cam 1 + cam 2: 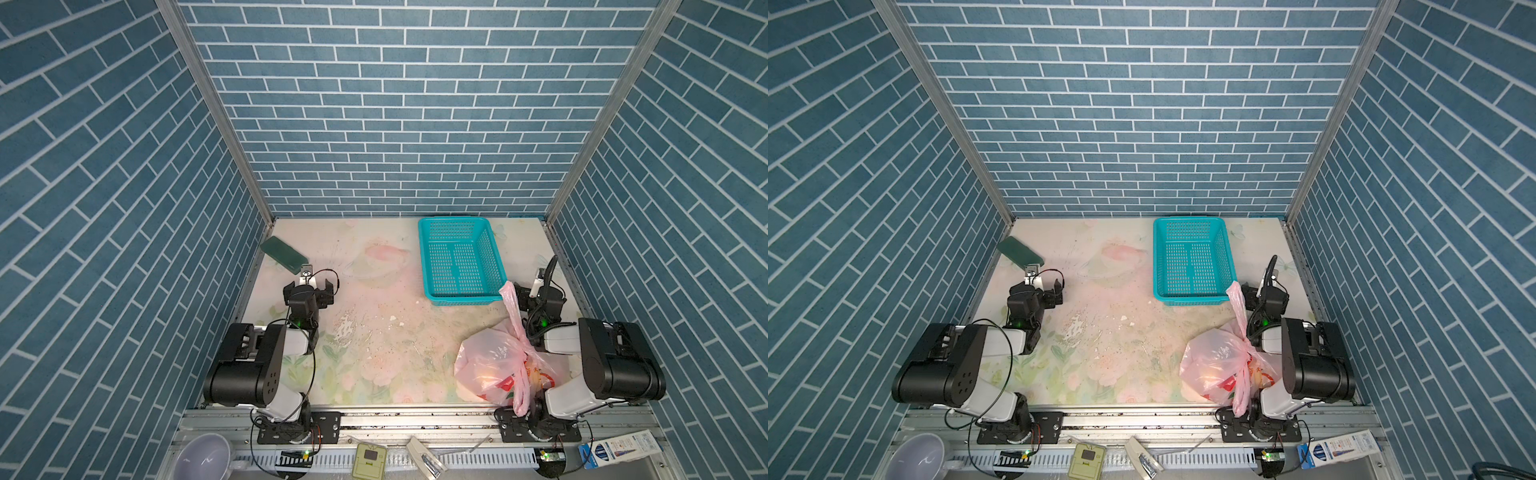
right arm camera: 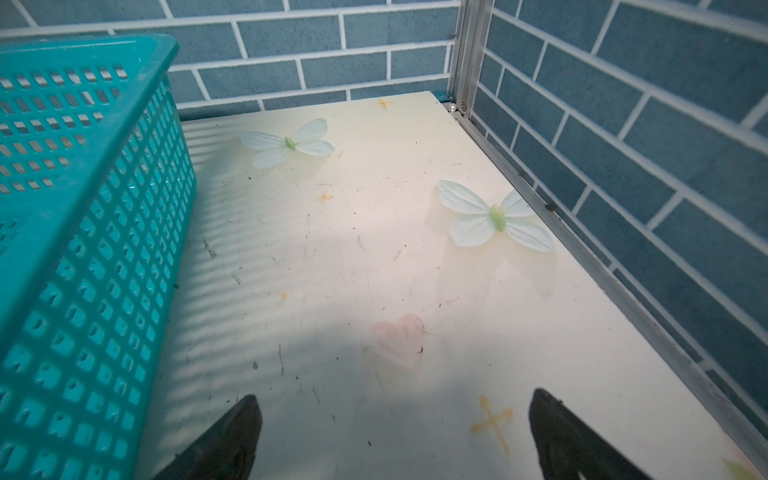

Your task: Untie the knot of the plastic bag and take out the fruit

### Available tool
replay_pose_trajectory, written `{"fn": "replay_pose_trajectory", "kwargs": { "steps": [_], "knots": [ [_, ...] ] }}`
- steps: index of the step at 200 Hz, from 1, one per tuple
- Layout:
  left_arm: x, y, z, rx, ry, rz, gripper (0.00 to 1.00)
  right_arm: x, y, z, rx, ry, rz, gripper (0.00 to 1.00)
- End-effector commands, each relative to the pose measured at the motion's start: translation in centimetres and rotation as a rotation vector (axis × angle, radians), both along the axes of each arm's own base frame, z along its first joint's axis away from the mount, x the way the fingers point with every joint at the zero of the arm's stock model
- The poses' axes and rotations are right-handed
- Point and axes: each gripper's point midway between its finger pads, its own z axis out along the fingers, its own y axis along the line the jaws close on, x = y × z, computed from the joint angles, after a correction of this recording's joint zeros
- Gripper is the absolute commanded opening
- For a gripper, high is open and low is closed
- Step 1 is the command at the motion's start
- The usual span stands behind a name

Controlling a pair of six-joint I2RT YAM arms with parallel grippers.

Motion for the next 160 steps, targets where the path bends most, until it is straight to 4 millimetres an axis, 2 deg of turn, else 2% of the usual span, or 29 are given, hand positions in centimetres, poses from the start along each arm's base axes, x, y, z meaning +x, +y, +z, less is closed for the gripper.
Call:
{"fn": "replay_pose_trajectory", "kwargs": {
  "steps": [1,11,33,68,87,105,129,144,160],
  "knots": [
    [0.4,0.2,0.2,0.008,0.001,0.000,1.00,0.9,0.2,1.2,-0.025,-0.026,0.017,0.99],
    [0.4,-0.1,0.3,0.008,0.002,-0.015,1.00,0.8,-0.1,1.6,-0.024,-0.030,-0.003,0.98],
    [0.6,-0.5,2.1,0.008,0.035,-0.038,1.00,0.3,-0.3,3.1,-0.028,0.000,-0.017,0.98],
    [0.4,-1.5,4.7,-0.026,0.070,-0.092,1.00,-0.5,-0.8,7.5,-0.001,0.072,-0.064,0.98],
    [0.2,-2.3,5.4,-0.093,0.113,-0.114,1.00,-0.6,-0.6,9.6,0.019,0.112,-0.064,0.99],
    [-0.2,-3.3,6.1,-0.159,0.134,-0.136,1.00,0.2,1.4,11.1,0.054,0.154,0.018,0.99],
    [-0.8,-5.0,7.0,-0.187,0.139,-0.164,1.00,1.9,5.1,11.7,0.041,0.242,0.157,0.99],
    [-1.1,-6.0,7.4,-0.217,0.138,-0.184,1.00,3.0,7.4,11.6,0.012,0.294,0.230,0.99],
    [-1.3,-7.1,7.4,-0.258,0.144,-0.214,1.00,4.0,8.8,10.5,-0.014,0.371,0.264,0.99]
  ]
}}
